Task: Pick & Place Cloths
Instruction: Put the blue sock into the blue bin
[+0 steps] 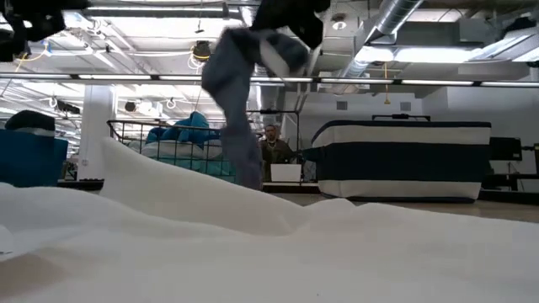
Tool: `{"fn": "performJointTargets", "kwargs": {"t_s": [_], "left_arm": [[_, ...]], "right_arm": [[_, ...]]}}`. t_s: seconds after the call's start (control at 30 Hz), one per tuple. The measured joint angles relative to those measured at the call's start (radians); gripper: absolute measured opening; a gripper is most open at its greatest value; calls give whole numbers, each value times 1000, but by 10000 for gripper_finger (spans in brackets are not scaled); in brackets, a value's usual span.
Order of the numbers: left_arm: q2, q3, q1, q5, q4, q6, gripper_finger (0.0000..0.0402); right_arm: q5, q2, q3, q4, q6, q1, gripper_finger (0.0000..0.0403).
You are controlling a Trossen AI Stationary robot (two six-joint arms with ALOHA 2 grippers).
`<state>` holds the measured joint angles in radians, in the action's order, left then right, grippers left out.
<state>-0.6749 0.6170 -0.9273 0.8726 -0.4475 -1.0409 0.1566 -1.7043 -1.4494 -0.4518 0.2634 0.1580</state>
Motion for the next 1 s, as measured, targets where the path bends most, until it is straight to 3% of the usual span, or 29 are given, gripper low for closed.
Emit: {"fn": "performJointTargets", "kwargs": {"t_s": [0.17, 0.27, 0.37, 0.47, 0.63, 0.83, 0.9, 1.0], "left_arm": [[-86, 0, 167, 32, 214, 375, 254], [-162, 0, 291, -73, 379, 544, 268], [-246, 0, 412, -243, 530, 642, 280], [-330, 0, 498, -383, 612, 678, 287], [-473, 0, 585, -529, 670, 697, 290], [-590, 0, 636, -586, 773, 690, 284], [-594, 0, 640, -597, 770, 669, 262], [-572, 0, 635, -645, 768, 641, 188]], "right_arm": [[2, 11, 0, 81, 0, 28, 0], [2, 10, 0, 109, 0, 46, 0], [1, -3, -1, 134, 0, 55, 0], [1, -2, 0, 159, 12, 60, 0], [1, -2, 0, 175, 26, 80, 0], [-2, -2, -1, 191, 49, 108, 0], [-1, -2, -1, 193, 52, 112, 0], [0, -2, -1, 194, 52, 117, 0]]}}
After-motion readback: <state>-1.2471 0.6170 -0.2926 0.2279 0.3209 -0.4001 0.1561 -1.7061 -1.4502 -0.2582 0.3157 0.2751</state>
